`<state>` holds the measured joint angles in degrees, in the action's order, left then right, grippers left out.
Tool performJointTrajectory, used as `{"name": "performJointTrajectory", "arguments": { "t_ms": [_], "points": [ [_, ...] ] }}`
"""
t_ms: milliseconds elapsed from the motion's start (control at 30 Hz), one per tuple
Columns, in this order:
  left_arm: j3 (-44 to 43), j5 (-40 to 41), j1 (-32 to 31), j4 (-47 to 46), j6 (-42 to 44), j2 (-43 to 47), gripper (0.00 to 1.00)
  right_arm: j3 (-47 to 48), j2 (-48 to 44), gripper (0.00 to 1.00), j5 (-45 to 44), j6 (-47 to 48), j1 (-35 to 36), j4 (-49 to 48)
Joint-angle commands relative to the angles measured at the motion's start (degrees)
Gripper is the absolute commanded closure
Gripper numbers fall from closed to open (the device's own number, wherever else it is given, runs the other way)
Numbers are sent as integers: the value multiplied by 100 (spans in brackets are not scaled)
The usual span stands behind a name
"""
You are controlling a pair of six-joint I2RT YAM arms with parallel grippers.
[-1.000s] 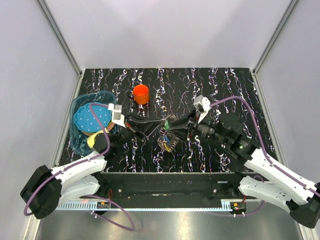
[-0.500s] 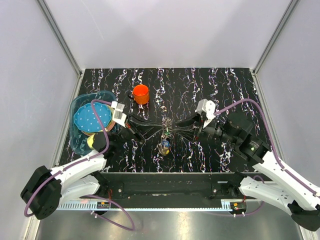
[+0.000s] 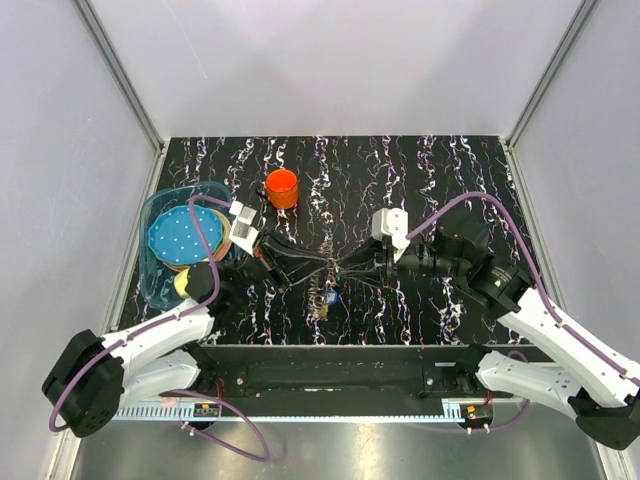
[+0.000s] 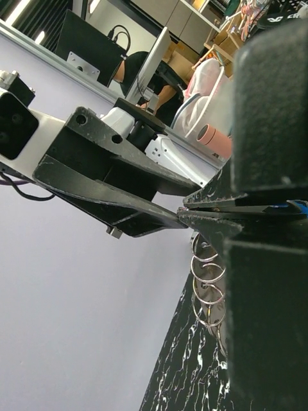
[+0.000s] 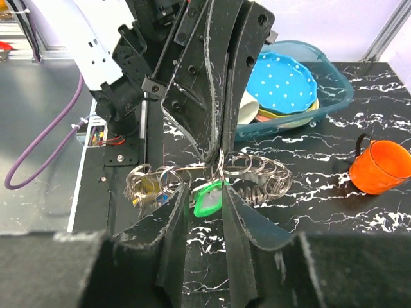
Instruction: Remove the keys from the keyring
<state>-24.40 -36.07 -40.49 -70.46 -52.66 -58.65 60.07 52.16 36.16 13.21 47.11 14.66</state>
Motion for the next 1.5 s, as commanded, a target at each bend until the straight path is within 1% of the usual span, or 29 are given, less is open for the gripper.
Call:
{"name": "performJointTrajectory", "arguments": {
  "t_ms": [0,367,600,933,1267,1467],
  "points": [
    [-346,-163,32,-2499,-104,-6,100,207,22,68,102,252,26,99],
    [-425,-304,32,-2499,-130,-85,100,206,-75,68,-294,489,35,204],
    [-416,-295,32,-2499,-130,-111,100,242,39,75,-197,533,35,257],
    [-363,-260,41,-2499,-104,-129,100,259,145,76,-4,472,26,90],
    [-354,-286,68,-2499,-121,-155,100,242,110,76,-48,384,35,11],
    [-337,-321,85,-2499,-121,-155,100,242,154,78,-30,314,35,-94]
  ]
}}
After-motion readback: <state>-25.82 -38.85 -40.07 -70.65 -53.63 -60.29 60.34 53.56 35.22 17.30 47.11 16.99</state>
